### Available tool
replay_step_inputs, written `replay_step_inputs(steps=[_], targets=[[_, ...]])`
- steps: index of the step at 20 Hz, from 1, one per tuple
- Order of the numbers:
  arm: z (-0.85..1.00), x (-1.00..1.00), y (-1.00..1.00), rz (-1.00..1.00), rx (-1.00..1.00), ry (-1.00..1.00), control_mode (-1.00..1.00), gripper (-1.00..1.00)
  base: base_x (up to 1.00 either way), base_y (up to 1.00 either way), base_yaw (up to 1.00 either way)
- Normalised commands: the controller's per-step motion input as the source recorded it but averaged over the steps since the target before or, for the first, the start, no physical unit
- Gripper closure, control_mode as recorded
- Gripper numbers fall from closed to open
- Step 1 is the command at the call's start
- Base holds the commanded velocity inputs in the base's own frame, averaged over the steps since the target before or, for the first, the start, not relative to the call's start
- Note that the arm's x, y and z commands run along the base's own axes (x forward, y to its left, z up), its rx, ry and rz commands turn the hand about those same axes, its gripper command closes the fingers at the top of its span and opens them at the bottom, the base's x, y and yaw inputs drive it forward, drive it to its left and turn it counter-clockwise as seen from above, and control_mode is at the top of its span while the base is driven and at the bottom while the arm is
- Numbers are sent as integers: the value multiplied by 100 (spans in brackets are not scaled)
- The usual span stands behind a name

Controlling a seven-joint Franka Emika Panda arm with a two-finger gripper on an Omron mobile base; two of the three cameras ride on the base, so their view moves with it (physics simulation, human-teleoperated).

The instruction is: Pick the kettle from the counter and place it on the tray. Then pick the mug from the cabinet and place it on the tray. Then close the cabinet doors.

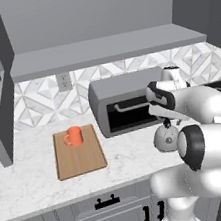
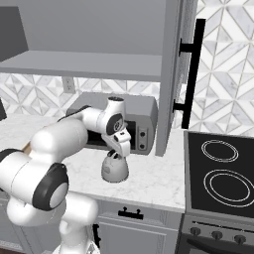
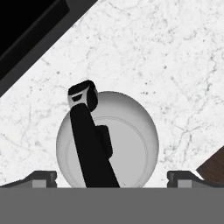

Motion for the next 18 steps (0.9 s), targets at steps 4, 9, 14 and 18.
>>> replay_step_inputs(steps=[4, 9, 14, 18], targets=[[-9, -14, 0, 0, 0, 0, -100, -100, 0, 0, 0], [-2, -9, 5, 0, 0, 0, -100, 100, 0, 0, 0], [-2, 0, 6, 0, 0, 0, -100, 100, 0, 0, 0], [0, 0, 5, 0, 0, 0, -100, 100, 0, 0, 0]])
